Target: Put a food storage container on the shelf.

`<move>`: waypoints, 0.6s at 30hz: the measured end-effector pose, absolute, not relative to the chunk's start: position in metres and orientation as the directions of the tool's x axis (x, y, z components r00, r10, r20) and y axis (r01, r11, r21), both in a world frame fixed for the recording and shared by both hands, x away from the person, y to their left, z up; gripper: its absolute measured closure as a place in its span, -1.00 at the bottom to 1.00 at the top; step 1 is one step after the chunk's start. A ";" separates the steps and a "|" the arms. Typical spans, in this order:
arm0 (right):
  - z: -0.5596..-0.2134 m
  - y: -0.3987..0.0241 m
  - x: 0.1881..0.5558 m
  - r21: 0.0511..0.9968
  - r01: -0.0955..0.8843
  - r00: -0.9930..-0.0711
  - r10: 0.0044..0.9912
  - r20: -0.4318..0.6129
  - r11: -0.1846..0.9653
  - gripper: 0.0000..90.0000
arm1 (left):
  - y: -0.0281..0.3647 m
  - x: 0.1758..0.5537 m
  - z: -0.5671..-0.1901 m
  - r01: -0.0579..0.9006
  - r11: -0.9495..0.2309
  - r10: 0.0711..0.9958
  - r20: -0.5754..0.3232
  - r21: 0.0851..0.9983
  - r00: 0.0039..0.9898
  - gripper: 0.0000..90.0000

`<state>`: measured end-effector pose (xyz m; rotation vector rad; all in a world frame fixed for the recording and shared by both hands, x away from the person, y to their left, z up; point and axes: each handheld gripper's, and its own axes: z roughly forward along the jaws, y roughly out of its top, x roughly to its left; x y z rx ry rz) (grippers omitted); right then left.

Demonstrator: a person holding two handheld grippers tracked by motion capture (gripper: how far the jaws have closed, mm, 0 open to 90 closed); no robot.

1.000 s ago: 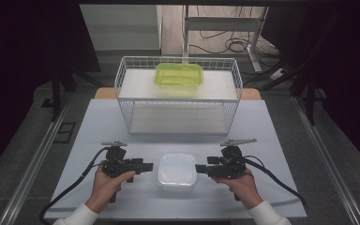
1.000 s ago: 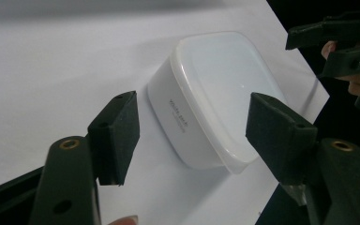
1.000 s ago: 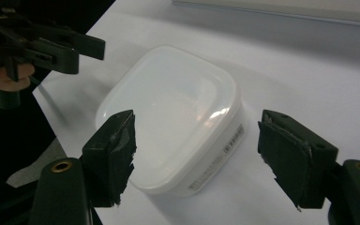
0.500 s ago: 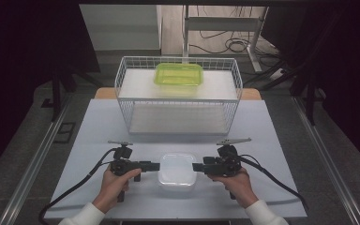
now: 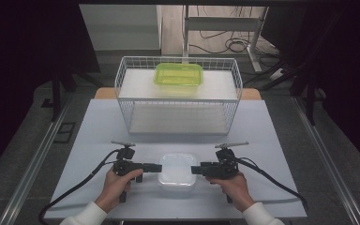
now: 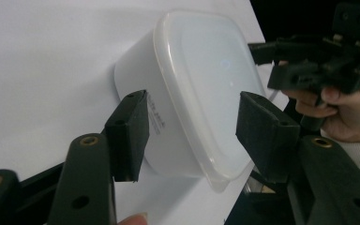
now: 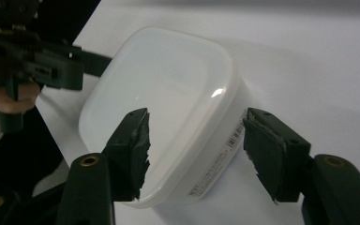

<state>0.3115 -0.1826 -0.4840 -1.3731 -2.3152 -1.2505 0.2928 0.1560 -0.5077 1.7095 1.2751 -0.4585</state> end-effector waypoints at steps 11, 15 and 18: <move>-0.496 -0.183 0.314 0.501 0.850 -0.485 0.617 0.620 0.164 0.21 | 0.155 0.294 -0.515 0.920 -0.032 0.510 -0.785 0.390 0.351 0.29; -0.496 -0.186 0.314 0.491 0.861 -0.461 0.607 0.647 0.131 0.42 | 0.154 0.295 -0.518 0.930 -0.020 0.499 -0.802 0.368 0.328 0.43; -0.495 -0.187 0.313 0.473 0.874 -0.435 0.613 0.660 0.110 0.46 | 0.155 0.294 -0.515 0.926 -0.005 0.507 -0.797 0.378 0.328 0.55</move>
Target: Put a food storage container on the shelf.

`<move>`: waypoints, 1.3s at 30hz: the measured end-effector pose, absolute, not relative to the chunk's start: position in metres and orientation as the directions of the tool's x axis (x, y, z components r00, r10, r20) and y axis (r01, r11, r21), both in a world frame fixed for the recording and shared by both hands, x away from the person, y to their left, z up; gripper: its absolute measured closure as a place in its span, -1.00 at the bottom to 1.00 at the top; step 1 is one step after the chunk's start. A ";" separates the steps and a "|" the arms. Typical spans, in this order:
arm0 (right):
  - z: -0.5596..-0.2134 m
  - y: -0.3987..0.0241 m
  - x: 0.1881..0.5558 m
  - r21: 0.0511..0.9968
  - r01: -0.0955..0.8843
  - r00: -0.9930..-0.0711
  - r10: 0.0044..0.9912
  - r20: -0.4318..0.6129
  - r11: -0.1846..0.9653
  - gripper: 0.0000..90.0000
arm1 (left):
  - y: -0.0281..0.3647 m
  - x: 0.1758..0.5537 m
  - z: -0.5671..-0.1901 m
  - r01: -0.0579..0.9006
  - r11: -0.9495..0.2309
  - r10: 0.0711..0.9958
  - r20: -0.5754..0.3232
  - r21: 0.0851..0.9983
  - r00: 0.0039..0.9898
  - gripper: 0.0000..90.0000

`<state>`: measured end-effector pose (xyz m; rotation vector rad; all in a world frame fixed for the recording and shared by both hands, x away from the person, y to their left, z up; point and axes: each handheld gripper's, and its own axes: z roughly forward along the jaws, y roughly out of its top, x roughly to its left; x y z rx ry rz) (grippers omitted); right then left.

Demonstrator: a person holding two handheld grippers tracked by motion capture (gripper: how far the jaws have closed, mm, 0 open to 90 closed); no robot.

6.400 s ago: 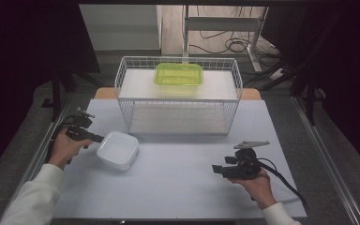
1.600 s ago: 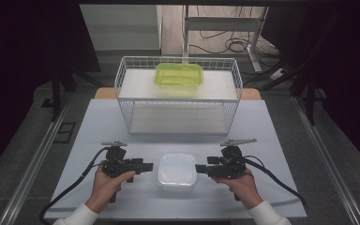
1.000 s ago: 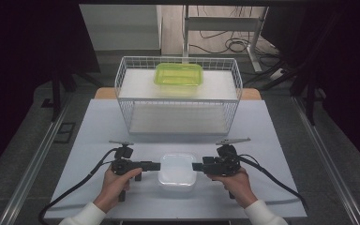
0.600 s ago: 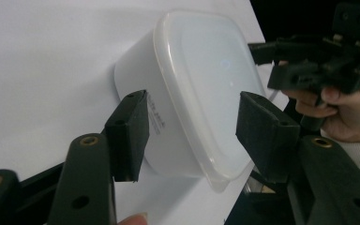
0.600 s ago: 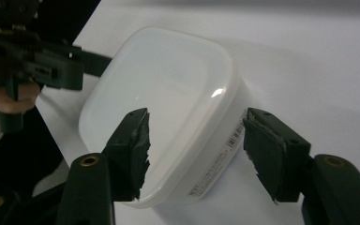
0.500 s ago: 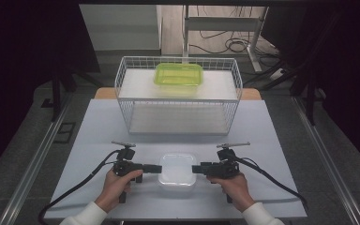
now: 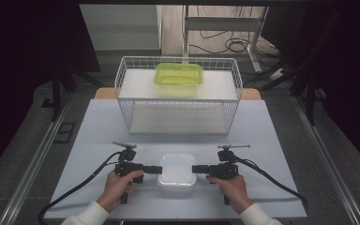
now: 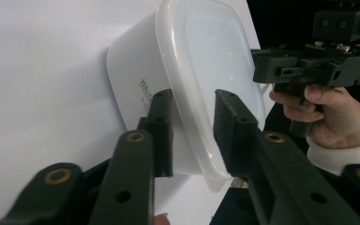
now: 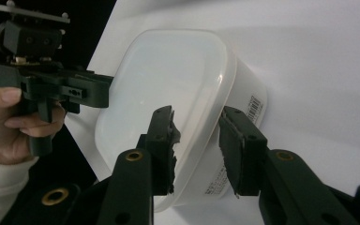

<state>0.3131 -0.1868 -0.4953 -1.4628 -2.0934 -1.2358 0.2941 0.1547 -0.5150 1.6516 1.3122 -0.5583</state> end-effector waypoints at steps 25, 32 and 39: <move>-0.479 -0.193 0.306 0.574 0.812 -0.520 0.576 0.631 0.104 0.72 | 0.157 0.285 -0.501 0.877 -0.008 0.521 -0.747 0.480 0.413 0.76; -0.475 -0.194 0.307 0.591 0.800 -0.538 0.559 0.631 0.101 0.73 | 0.157 0.284 -0.496 0.863 -0.004 0.523 -0.734 0.506 0.433 0.76; -0.462 -0.190 0.306 0.641 0.759 -0.583 0.559 0.589 0.117 0.73 | 0.159 0.286 -0.487 0.837 -0.006 0.530 -0.708 0.548 0.467 0.75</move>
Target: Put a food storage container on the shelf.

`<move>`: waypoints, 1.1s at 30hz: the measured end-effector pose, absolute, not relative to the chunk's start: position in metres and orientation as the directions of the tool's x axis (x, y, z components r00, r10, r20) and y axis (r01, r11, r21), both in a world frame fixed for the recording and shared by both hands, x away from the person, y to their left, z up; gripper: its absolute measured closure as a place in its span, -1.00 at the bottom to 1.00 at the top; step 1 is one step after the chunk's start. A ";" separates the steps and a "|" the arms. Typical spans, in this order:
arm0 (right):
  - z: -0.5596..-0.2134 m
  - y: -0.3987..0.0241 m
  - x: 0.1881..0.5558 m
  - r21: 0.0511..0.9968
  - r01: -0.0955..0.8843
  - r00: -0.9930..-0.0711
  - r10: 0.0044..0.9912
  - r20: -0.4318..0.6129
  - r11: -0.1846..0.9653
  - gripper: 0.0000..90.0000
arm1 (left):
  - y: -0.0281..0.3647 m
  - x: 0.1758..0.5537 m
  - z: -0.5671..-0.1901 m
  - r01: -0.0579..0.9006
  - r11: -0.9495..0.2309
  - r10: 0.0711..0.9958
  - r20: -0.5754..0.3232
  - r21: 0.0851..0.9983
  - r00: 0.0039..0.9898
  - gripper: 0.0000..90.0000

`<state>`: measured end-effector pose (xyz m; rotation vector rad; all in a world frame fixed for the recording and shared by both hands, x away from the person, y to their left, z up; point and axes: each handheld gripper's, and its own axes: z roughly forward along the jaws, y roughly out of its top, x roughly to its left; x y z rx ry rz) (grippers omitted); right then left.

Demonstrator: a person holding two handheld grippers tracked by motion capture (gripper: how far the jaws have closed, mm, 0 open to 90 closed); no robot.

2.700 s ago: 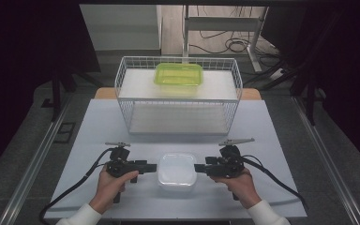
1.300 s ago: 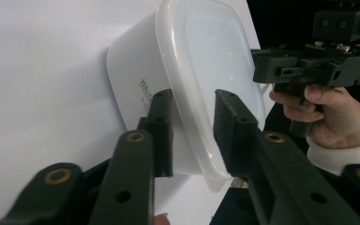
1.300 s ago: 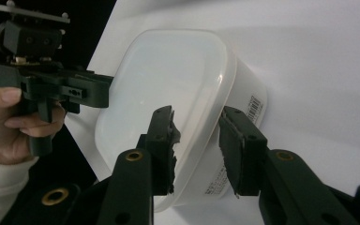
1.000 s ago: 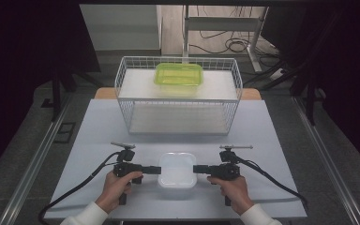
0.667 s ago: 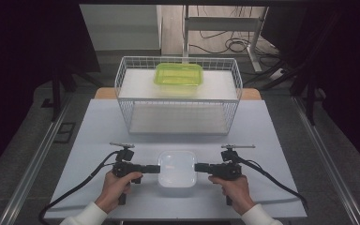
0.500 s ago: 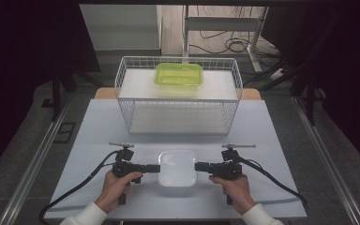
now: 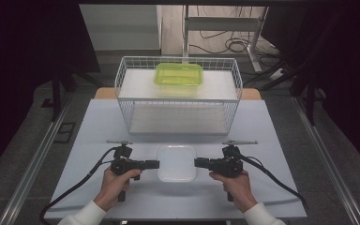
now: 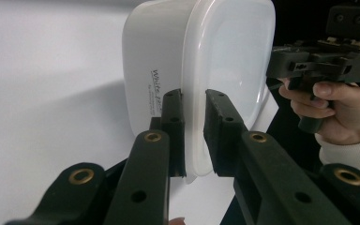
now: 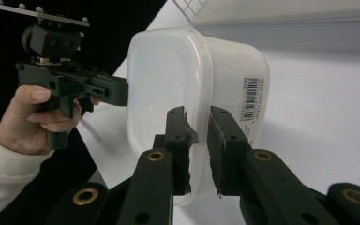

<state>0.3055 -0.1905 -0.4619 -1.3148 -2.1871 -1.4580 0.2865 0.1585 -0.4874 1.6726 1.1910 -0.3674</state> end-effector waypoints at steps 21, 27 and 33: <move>-0.443 -0.194 0.311 0.714 0.689 -0.648 0.546 0.531 0.124 0.72 | 0.157 0.295 -0.465 0.800 -0.009 0.527 -0.676 0.601 0.514 0.75; -0.431 -0.192 0.319 0.730 0.672 -0.661 0.545 0.516 0.125 0.72 | 0.159 0.302 -0.451 0.783 0.000 0.524 -0.667 0.622 0.529 0.75; -0.414 -0.194 0.324 0.750 0.650 -0.675 0.543 0.499 0.119 0.71 | 0.158 0.310 -0.434 0.770 0.003 0.518 -0.660 0.638 0.544 0.75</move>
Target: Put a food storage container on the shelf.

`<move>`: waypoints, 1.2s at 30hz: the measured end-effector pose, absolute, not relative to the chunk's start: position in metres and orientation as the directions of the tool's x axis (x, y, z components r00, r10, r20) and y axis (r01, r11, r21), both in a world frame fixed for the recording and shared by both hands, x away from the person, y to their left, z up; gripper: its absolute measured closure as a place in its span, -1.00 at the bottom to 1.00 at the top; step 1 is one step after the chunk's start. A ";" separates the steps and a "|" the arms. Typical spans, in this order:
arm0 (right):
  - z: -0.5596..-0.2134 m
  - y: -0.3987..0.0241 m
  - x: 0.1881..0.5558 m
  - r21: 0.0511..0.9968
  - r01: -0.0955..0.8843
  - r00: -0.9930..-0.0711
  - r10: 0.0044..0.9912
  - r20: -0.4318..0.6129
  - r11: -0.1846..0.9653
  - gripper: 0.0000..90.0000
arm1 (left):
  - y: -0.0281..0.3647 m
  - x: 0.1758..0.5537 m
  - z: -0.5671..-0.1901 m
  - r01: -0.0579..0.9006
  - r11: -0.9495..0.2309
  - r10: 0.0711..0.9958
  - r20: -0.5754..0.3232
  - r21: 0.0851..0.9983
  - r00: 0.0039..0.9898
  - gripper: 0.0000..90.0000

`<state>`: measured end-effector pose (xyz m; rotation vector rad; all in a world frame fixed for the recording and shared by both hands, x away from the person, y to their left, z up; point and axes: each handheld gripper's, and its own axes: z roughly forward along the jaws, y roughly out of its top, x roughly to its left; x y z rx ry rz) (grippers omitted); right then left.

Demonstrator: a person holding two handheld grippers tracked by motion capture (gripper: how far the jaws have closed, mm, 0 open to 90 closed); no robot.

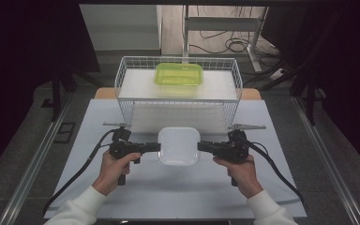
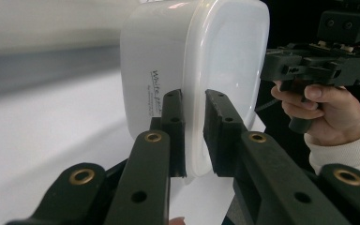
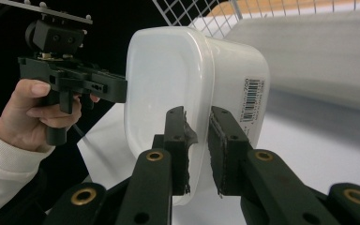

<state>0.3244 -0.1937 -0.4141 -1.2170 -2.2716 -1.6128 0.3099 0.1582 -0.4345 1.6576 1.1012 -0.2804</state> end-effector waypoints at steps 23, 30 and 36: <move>-0.366 -0.192 0.349 0.801 0.593 -0.708 0.529 0.467 0.086 0.71 | 0.163 0.335 -0.380 0.718 0.040 0.515 -0.630 0.695 0.581 0.76; -0.360 -0.192 0.353 0.804 0.589 -0.710 0.529 0.464 0.085 0.71 | 0.165 0.340 -0.368 0.703 0.056 0.510 -0.625 0.709 0.590 0.77; -0.357 -0.193 0.356 0.805 0.589 -0.709 0.525 0.472 0.071 0.71 | 0.165 0.344 -0.361 0.695 0.052 0.512 -0.617 0.717 0.598 0.78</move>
